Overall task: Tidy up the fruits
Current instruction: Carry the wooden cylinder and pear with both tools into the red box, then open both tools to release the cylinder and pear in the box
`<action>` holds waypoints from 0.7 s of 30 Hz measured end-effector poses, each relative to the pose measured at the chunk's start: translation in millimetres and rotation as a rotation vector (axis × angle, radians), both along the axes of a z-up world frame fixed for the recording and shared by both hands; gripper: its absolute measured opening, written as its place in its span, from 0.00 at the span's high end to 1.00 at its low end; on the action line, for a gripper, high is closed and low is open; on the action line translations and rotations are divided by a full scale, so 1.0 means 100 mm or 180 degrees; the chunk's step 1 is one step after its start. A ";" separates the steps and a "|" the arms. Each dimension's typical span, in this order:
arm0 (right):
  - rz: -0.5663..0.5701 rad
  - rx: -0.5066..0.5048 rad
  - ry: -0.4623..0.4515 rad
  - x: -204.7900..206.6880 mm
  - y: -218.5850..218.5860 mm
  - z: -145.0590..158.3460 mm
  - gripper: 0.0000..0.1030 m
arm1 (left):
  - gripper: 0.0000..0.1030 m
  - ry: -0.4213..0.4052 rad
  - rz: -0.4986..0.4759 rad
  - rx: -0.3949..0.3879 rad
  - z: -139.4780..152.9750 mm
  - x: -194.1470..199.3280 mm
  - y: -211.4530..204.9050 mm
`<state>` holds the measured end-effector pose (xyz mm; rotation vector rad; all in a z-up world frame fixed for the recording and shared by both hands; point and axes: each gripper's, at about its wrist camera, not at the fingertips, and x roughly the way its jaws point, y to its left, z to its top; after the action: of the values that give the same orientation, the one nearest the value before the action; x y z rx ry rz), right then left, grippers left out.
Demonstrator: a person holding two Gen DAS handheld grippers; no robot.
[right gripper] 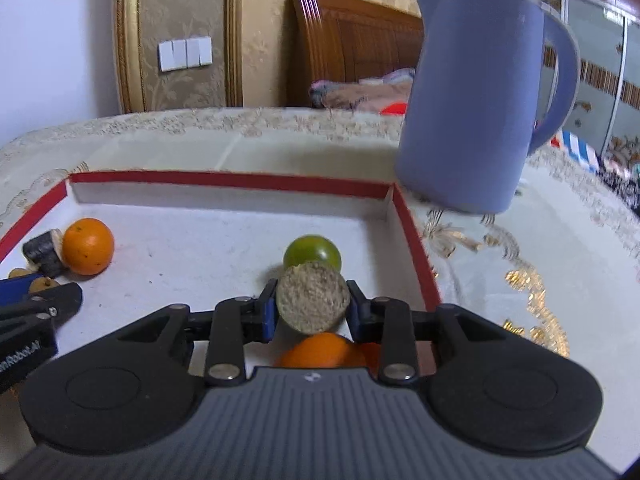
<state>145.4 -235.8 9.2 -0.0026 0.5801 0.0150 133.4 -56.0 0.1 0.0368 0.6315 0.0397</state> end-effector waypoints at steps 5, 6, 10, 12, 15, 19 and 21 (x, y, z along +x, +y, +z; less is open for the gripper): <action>-0.0022 0.0035 -0.0015 -0.01 -0.03 0.00 0.69 | 0.71 -0.0019 0.0014 0.0017 -0.02 0.01 0.01; -0.0024 0.0029 -0.0017 0.00 -0.02 0.00 0.69 | 0.71 -0.0025 0.0014 0.0026 -0.02 0.01 0.01; -0.0035 0.0030 -0.0032 -0.01 -0.02 -0.01 0.69 | 0.71 -0.0043 0.0029 0.0031 -0.02 0.01 0.01; -0.0046 0.0050 -0.0036 -0.01 -0.03 -0.01 0.69 | 0.70 -0.0052 0.0042 0.0021 -0.03 0.02 0.02; -0.0058 0.0055 -0.0045 -0.01 -0.03 0.00 0.69 | 0.69 -0.0055 0.0068 0.0013 -0.03 0.05 0.03; -0.0086 0.0147 -0.0102 -0.06 -0.06 0.02 0.57 | 0.59 -0.0052 0.0102 -0.0014 -0.04 0.05 0.04; -0.0107 0.0115 -0.0165 -0.09 -0.06 0.04 0.43 | 0.40 -0.0047 0.0134 -0.0041 -0.04 0.05 0.06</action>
<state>135.9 -241.9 12.8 0.0419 0.5280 -0.0073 138.1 -49.7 -3.8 0.0106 0.6178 0.0765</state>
